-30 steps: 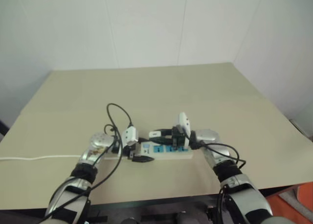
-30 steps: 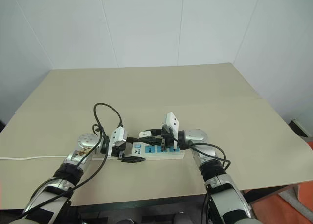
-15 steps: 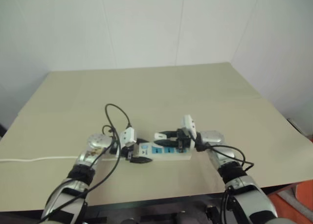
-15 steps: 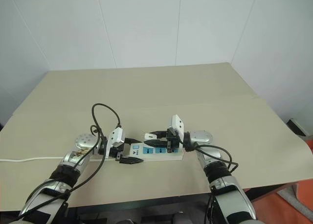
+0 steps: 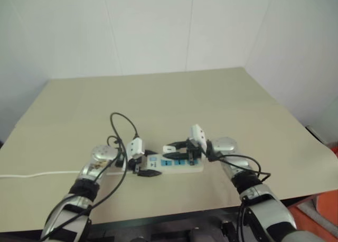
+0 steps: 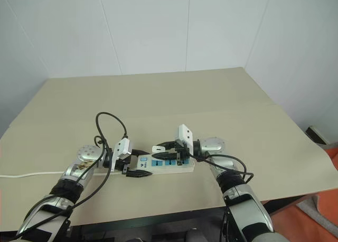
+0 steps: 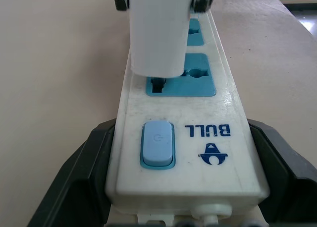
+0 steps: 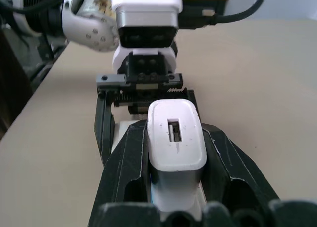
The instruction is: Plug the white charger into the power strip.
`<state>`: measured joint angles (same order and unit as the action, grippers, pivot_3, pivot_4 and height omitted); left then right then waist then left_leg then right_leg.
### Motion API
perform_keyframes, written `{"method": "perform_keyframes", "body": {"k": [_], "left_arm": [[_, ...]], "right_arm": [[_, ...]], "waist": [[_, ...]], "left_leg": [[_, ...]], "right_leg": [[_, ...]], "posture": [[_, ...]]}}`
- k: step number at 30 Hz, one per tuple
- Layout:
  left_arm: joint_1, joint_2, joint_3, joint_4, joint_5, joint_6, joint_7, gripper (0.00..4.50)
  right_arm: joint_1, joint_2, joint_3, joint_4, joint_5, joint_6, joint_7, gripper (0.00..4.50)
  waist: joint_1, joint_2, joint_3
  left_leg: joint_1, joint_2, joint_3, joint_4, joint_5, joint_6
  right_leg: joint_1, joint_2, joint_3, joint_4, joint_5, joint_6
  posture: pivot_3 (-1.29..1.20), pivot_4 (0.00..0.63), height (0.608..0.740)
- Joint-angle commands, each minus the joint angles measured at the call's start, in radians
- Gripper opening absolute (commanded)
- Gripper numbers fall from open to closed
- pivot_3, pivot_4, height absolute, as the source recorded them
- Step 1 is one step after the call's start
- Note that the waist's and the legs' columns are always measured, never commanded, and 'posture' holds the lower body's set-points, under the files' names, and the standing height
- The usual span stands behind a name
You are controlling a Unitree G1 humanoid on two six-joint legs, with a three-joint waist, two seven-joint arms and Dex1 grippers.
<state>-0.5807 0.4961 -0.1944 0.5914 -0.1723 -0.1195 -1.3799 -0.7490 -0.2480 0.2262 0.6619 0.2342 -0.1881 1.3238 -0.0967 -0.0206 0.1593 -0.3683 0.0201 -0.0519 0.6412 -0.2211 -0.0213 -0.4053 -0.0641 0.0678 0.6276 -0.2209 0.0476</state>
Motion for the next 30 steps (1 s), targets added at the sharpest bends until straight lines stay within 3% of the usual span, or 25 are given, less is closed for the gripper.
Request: {"method": "perform_keyframes", "body": {"k": [1, 15, 30], "left_arm": [[0.038, 0.058, -0.013, 0.033, 0.053, 0.026, 0.0, 3.3], [0.066, 0.064, -0.01, -0.003, 0.044, 0.042, 0.01, 3.3], [0.064, 0.043, -0.019, -0.008, 0.043, 0.053, 0.018, 3.3]], "right_arm": [[-0.008, 0.011, 0.026, 0.048, -0.046, -0.014, 0.024, 1.16], [-0.069, 0.042, 0.032, 0.17, -0.101, 0.009, 0.016, 1.16], [-0.075, 0.137, 0.107, 0.117, -0.21, 0.058, -0.064, 1.16]], "waist": [[-0.003, 0.0, 0.0], [-0.007, 0.0, 0.0], [-0.027, -0.001, -0.001]], "left_leg": [[0.0, 0.0, 0.0, 0.0, 0.0, 0.0], [0.004, 0.01, 0.002, -0.001, -0.001, 0.0], [0.017, 0.016, 0.002, -0.009, -0.001, 0.0]], "right_leg": [[0.0, 0.0, 0.0, 0.0, 0.0, 0.0], [0.0, 0.01, 0.001, 0.002, 0.0, -0.003], [0.011, 0.017, 0.004, 0.003, -0.002, -0.007]], "posture": [[0.0, 0.15, 0.74], [0.0, 0.15, 0.74], [0.0, 0.15, 0.74]]}}
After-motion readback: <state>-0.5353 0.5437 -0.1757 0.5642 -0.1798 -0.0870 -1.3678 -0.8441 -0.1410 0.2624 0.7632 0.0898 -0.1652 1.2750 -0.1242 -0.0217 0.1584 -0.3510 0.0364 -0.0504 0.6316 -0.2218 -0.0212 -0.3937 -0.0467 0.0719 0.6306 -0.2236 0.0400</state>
